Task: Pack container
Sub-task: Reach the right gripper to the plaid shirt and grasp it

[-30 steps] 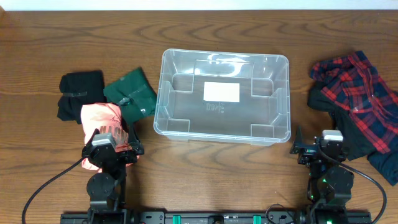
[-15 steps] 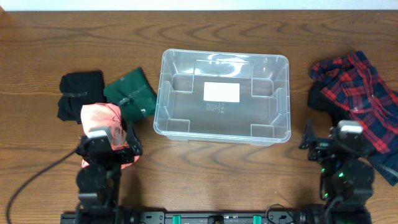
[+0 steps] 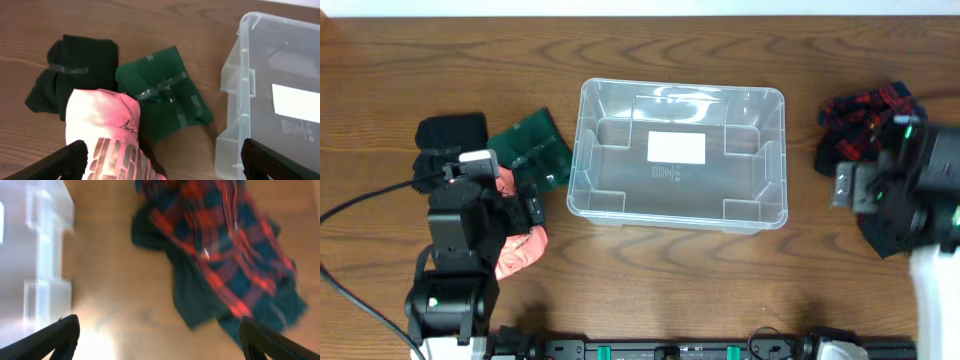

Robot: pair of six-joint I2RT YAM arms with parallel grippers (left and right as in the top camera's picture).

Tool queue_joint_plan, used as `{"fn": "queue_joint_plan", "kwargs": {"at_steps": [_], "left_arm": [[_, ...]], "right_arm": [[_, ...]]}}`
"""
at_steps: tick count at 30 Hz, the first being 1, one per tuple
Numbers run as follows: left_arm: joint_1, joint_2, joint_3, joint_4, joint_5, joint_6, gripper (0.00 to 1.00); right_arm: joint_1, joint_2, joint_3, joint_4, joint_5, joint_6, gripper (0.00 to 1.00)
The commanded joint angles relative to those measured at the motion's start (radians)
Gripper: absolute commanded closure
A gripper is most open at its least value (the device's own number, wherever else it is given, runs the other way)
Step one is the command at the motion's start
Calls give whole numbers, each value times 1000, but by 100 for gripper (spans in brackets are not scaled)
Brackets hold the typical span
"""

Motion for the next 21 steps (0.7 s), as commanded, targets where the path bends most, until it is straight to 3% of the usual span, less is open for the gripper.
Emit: {"fn": "queue_joint_plan", "kwargs": {"at_steps": [1,8,21], "left_arm": [[0,10,25,-5,16,-9,2],[0,15,25,-3,16,-9,2],[0,29,25,-3,16,-10,2]], "right_arm": [[-14,105,177,-39,34,-38,1],[-63,282,200,-42,119,-270,1],[-106,671,197,15,342,-249,1]]}}
